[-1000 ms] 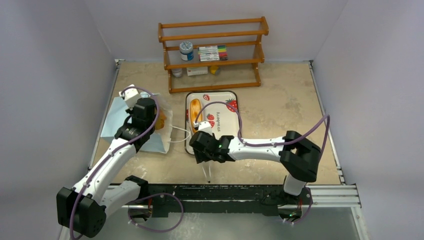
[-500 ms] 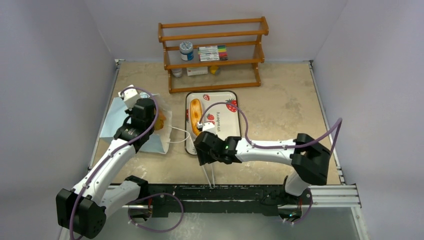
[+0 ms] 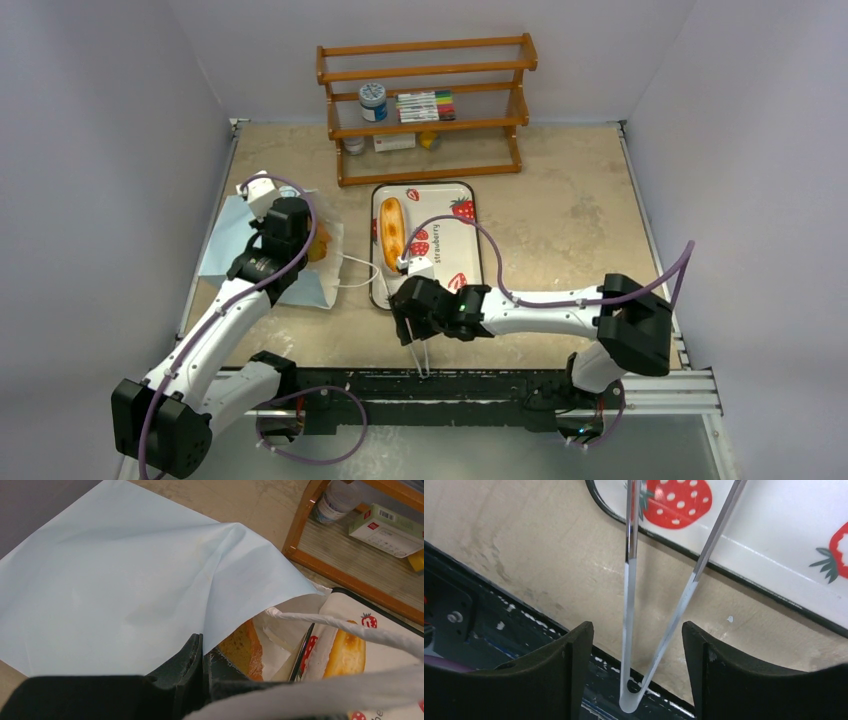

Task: Take the fake bread out of the paper bag
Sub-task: Pick up the clamp from the container.

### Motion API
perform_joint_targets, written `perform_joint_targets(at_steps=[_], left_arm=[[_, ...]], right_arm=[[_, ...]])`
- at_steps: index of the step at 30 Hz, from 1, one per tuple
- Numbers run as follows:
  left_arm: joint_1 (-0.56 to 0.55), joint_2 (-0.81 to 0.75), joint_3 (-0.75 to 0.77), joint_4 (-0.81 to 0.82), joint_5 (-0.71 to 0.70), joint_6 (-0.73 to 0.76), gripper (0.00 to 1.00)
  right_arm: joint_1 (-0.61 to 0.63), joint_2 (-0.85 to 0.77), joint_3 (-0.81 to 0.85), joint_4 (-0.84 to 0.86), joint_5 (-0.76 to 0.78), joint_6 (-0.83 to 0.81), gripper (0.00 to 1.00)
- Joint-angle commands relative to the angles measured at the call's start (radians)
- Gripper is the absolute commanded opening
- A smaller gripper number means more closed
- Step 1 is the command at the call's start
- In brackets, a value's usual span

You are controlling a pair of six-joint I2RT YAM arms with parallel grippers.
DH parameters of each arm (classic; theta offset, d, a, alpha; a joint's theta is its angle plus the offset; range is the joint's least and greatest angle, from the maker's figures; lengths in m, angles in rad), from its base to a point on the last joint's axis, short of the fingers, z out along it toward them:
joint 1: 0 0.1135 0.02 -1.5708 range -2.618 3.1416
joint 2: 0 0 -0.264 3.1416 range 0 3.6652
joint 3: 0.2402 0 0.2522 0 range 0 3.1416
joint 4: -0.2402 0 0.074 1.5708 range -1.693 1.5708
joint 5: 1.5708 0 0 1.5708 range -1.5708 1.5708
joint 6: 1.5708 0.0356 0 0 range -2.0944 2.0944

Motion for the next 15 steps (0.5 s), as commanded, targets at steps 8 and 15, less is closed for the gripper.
perform_joint_targets(at_steps=[8,15], left_arm=[[0.011,-0.016,0.037,0.027,-0.013,0.005,0.0],[0.011,-0.01,0.038,0.028,-0.013,0.005,0.0]], right_arm=[[0.029,0.096,-0.056,0.052,0.033,0.04,0.69],[0.044,0.078,-0.082,0.04,0.05,0.045,0.57]])
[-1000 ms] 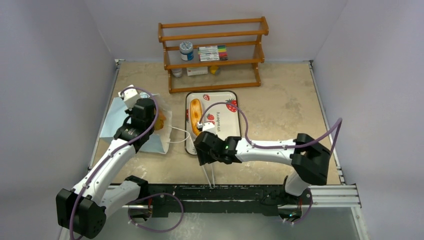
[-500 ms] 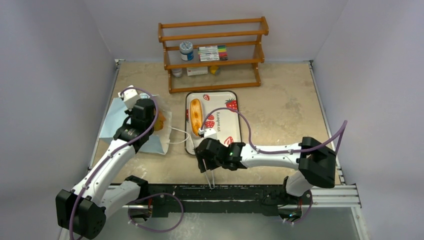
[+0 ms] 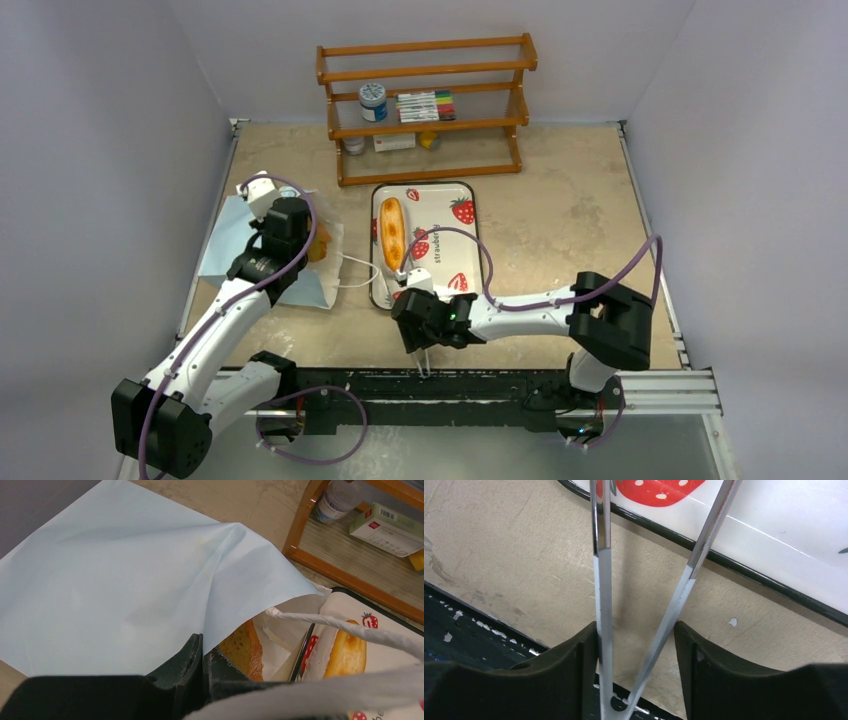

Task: Take the fake bread out of the paper bag
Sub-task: Pick up the clamp from the container.

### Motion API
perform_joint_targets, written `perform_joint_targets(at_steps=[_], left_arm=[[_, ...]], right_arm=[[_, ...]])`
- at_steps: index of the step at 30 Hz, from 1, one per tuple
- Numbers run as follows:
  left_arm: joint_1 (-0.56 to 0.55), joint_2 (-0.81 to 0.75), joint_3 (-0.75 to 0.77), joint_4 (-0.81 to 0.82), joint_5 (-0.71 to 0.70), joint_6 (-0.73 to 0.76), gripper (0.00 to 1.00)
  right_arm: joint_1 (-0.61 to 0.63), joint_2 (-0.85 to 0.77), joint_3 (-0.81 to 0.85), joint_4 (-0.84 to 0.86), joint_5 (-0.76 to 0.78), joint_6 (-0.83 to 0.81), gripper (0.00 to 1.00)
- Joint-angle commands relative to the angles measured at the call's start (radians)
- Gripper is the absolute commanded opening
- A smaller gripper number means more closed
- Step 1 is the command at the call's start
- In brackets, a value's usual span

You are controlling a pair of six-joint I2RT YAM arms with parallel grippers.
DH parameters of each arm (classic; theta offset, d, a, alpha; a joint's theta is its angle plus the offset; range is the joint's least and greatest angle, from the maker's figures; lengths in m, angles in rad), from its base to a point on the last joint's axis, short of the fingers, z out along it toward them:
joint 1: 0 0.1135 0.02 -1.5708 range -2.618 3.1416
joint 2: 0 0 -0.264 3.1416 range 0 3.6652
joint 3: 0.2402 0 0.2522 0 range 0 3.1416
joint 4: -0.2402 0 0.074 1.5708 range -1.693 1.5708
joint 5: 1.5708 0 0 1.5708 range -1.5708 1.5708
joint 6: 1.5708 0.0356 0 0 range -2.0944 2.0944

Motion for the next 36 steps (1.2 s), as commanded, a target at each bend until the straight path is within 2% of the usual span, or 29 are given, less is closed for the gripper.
perform_joint_targets(at_steps=[1,7,25,36], left_arm=[[0.011,-0.009,0.036,0.033,-0.013,0.002,0.0],[0.012,-0.009,0.025,0.046,-0.015,-0.01,0.0],[0.012,-0.05,-0.003,0.044,0.017,0.007,0.0],[0.011,-0.089,-0.02,-0.004,0.057,0.025,0.0]], right_arm=[[0.02,-0.032,-0.028,-0.021,0.036,0.021,0.54],[0.056,-0.125,-0.043,-0.089,0.053,0.046,0.43],[0.096,-0.415,-0.049,-0.249,0.024,0.069,0.39],[0.099,-0.516,0.017,-0.322,0.039,0.029,0.38]])
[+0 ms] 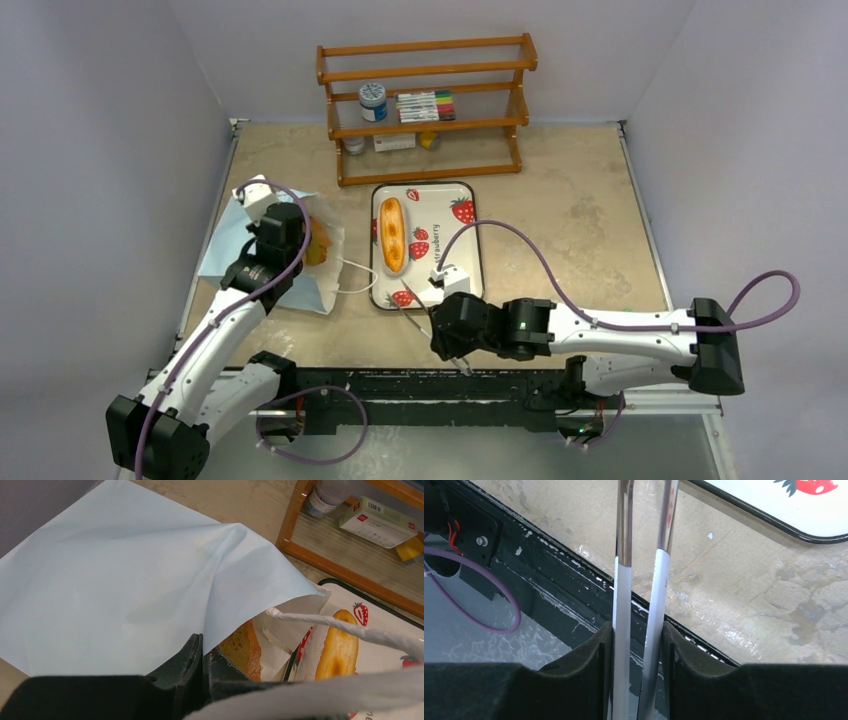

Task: Take the fake bread out of the paper bag
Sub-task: Pick up the clamp from the container, then place the clamp at the center of the board.

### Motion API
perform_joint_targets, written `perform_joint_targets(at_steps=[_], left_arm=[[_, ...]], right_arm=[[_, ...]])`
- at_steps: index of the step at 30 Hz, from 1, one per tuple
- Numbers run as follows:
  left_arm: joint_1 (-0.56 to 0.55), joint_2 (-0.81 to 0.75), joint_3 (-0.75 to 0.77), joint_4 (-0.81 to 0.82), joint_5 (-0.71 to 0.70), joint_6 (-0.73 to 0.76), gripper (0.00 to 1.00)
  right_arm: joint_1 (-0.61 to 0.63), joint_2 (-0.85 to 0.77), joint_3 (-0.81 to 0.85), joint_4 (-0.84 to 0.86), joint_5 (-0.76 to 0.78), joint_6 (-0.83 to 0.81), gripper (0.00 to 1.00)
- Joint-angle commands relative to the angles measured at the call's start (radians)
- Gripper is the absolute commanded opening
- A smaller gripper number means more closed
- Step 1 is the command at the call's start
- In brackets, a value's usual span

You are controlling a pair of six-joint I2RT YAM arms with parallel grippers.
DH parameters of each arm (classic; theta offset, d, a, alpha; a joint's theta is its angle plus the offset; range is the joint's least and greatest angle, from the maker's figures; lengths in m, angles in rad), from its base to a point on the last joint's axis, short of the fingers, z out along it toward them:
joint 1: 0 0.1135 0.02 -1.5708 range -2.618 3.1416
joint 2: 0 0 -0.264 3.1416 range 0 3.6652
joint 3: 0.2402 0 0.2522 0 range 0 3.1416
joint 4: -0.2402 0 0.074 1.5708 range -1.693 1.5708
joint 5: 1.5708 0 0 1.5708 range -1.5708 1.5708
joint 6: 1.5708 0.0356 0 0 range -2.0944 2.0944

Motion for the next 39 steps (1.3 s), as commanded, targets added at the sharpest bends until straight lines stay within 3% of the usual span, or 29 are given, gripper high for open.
perform_joint_targets(at_steps=[1,6,10,21,28,39], left_arm=[[0.009,-0.024,-0.005,0.016,0.023,0.013,0.0],[0.01,-0.04,-0.019,0.011,0.031,0.001,0.0],[0.01,-0.045,-0.027,0.004,0.031,-0.007,0.0],[0.01,-0.057,-0.028,-0.047,-0.026,-0.023,0.0],[0.01,-0.085,-0.012,-0.125,-0.116,-0.082,0.0],[0.009,-0.12,-0.011,-0.182,-0.165,-0.129,0.0]], right_arm=[[0.007,-0.054,0.072,-0.042,0.03,-0.014,0.38],[0.006,-0.093,0.054,-0.053,0.033,-0.015,0.38],[0.006,-0.112,0.063,-0.049,0.035,-0.014,0.29],[0.007,-0.083,0.226,-0.067,0.113,-0.062,0.23],[-0.046,0.107,0.337,0.067,0.127,-0.178,0.08],[-0.303,0.41,0.371,0.473,-0.113,-0.395,0.0]])
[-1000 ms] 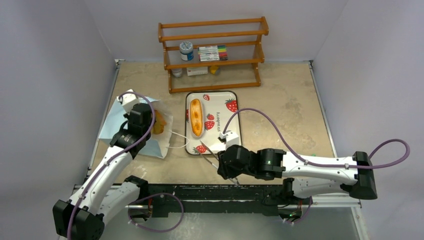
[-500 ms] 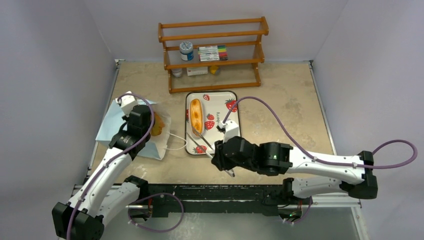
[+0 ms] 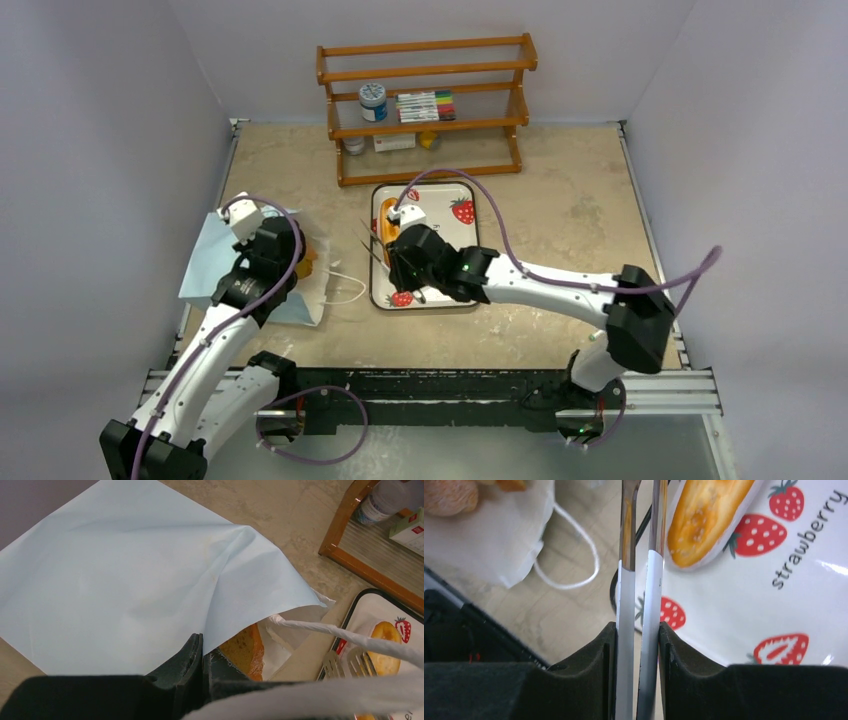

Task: Take the fake bread out of the paper bag
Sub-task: Place the clamp at the center of the board.

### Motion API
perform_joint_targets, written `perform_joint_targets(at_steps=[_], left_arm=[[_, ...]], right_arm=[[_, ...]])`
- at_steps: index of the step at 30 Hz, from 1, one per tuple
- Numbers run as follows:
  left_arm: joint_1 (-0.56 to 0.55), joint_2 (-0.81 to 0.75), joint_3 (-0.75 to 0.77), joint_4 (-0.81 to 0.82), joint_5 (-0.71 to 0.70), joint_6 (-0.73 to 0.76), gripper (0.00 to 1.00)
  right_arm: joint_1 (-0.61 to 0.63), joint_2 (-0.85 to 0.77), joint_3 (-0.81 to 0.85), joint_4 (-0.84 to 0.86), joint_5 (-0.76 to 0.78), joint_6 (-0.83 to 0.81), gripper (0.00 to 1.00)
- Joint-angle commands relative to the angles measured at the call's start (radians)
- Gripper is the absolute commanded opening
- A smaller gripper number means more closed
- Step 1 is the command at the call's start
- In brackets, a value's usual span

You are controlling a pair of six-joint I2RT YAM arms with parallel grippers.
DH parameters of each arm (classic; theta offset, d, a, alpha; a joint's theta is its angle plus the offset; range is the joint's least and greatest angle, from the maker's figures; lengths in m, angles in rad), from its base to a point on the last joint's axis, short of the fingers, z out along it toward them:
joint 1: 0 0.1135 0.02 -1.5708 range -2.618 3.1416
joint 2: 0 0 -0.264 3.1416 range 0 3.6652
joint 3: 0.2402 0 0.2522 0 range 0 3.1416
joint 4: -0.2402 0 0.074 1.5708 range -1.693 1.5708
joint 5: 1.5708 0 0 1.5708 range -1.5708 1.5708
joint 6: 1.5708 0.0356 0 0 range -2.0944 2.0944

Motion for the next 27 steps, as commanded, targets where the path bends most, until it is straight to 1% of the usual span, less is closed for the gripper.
perform_joint_targets(at_steps=[1,6,10,17,19,22,24,25,26,27], left_arm=[[0.006,-0.023,0.02,-0.015,-0.057,-0.035,0.0],[0.006,-0.03,0.028,-0.025,-0.067,-0.04,0.0],[0.007,-0.037,0.03,-0.037,-0.074,-0.044,0.0],[0.007,-0.05,0.035,-0.076,-0.079,-0.05,0.0],[0.006,-0.053,0.04,-0.092,-0.085,-0.053,0.0],[0.006,-0.052,0.051,-0.113,-0.093,-0.053,0.0],[0.007,-0.051,0.056,-0.125,-0.097,-0.05,0.0],[0.007,-0.049,0.059,-0.13,-0.098,-0.051,0.0],[0.006,-0.049,0.06,-0.134,-0.101,-0.049,0.0],[0.007,-0.051,0.06,-0.137,-0.103,-0.051,0.0]], right_arm=[[-0.066,0.089,0.077,0.25,-0.115,-0.118,0.0],[-0.07,0.269,0.173,0.309,-0.181,-0.155,0.01],[-0.07,0.395,0.259,0.31,-0.213,-0.159,0.02],[-0.074,0.523,0.303,0.361,-0.183,-0.161,0.05],[-0.08,0.573,0.331,0.357,-0.187,-0.163,0.08],[-0.085,0.622,0.353,0.351,-0.186,-0.164,0.16],[-0.089,0.635,0.35,0.357,-0.189,-0.166,0.25],[-0.091,0.639,0.347,0.36,-0.184,-0.169,0.38],[-0.092,0.638,0.34,0.366,-0.178,-0.173,0.74],[-0.093,0.636,0.333,0.373,-0.177,-0.181,0.97]])
